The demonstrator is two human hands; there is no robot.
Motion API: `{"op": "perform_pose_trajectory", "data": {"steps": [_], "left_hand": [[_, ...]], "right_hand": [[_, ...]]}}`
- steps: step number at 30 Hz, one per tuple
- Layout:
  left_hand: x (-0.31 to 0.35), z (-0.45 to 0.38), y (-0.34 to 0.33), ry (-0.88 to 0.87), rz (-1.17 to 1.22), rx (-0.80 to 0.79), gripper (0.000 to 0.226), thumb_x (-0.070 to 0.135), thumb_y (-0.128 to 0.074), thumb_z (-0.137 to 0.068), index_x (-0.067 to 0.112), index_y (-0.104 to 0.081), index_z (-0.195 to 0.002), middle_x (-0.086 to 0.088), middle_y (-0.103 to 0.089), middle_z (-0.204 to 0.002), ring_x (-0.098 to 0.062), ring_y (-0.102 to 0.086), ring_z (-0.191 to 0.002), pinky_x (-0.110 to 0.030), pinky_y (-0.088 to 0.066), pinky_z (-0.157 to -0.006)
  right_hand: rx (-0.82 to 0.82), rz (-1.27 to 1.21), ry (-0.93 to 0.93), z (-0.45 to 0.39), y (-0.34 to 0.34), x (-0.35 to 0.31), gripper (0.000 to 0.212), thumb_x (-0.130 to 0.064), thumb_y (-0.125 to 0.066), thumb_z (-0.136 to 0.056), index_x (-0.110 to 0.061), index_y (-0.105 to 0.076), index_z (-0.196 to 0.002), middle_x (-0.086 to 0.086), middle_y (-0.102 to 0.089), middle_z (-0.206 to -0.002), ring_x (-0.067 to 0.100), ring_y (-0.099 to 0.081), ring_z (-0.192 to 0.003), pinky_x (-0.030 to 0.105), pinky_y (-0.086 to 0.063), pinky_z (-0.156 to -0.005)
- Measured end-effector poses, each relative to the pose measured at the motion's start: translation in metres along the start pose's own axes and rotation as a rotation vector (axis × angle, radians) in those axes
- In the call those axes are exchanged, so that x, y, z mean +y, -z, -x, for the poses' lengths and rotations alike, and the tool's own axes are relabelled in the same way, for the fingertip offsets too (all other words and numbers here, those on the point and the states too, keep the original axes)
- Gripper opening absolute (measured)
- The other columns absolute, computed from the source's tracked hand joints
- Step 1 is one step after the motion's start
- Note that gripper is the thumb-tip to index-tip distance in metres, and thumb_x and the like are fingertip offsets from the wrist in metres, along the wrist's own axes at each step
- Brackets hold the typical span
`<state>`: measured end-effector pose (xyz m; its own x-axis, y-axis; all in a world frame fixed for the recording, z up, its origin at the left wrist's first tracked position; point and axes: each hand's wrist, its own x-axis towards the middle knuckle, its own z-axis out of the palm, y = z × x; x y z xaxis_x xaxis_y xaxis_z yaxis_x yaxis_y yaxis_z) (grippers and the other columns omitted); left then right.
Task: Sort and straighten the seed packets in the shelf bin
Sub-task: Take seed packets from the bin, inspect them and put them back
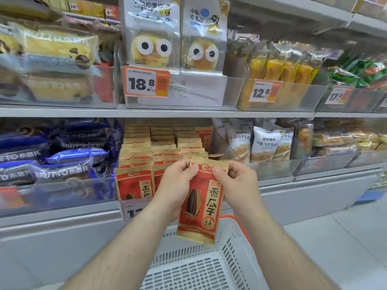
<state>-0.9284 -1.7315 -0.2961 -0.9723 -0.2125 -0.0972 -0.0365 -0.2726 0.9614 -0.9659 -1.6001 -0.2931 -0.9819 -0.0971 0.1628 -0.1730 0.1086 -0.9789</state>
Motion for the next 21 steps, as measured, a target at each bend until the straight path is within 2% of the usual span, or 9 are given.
{"op": "perform_pose_trajectory", "data": {"steps": [3,7,13,19,21], "left_hand": [[-0.015,0.004,0.001,0.058,0.075,0.011,0.024,0.023,-0.048,-0.105,0.009,-0.068,-0.104,-0.015,-0.077,-0.096,-0.028,-0.075,-0.084,-0.040,-0.061,-0.074],[-0.025,0.003,0.004,0.114,0.147,0.067,0.029,0.032,-0.050,-0.104,0.010,-0.069,-0.107,-0.013,-0.077,-0.095,-0.029,-0.076,-0.087,-0.041,-0.062,-0.074],[-0.032,0.003,0.011,0.080,0.195,0.062,0.030,0.030,-0.051,-0.103,0.008,-0.070,-0.111,-0.013,-0.077,-0.098,-0.029,-0.076,-0.087,-0.039,-0.063,-0.069],[-0.037,0.006,0.008,0.009,0.225,0.039,0.029,0.022,-0.049,-0.102,0.003,-0.071,-0.107,-0.018,-0.076,-0.097,-0.028,-0.075,-0.082,-0.038,-0.063,-0.069],[-0.038,0.006,0.006,0.006,0.234,0.033,0.028,0.021,-0.050,-0.102,0.003,-0.071,-0.106,-0.018,-0.076,-0.096,-0.027,-0.074,-0.080,-0.036,-0.063,-0.066]], "right_hand": [[-0.003,-0.008,-0.019,0.005,-0.001,0.017,0.017,-0.008,-0.062,-0.095,-0.006,-0.066,-0.078,0.004,-0.071,-0.068,0.014,-0.065,-0.060,0.032,-0.053,-0.057],[-0.006,-0.043,-0.089,0.005,-0.005,0.029,0.028,-0.017,-0.055,-0.100,-0.004,-0.067,-0.078,0.010,-0.071,-0.068,0.016,-0.065,-0.059,0.026,-0.052,-0.053],[-0.043,-0.190,-0.193,0.004,-0.009,0.027,0.028,-0.017,-0.054,-0.100,-0.006,-0.069,-0.078,0.003,-0.069,-0.063,0.010,-0.065,-0.055,0.018,-0.048,-0.048],[-0.032,-0.278,-0.222,0.010,-0.002,0.025,0.031,-0.015,-0.055,-0.098,-0.011,-0.068,-0.070,0.001,-0.067,-0.060,0.010,-0.064,-0.054,0.022,-0.047,-0.053],[-0.039,-0.285,-0.218,0.011,0.000,0.024,0.030,-0.017,-0.055,-0.098,-0.009,-0.069,-0.073,0.002,-0.068,-0.062,0.011,-0.065,-0.056,0.023,-0.048,-0.055]]}}
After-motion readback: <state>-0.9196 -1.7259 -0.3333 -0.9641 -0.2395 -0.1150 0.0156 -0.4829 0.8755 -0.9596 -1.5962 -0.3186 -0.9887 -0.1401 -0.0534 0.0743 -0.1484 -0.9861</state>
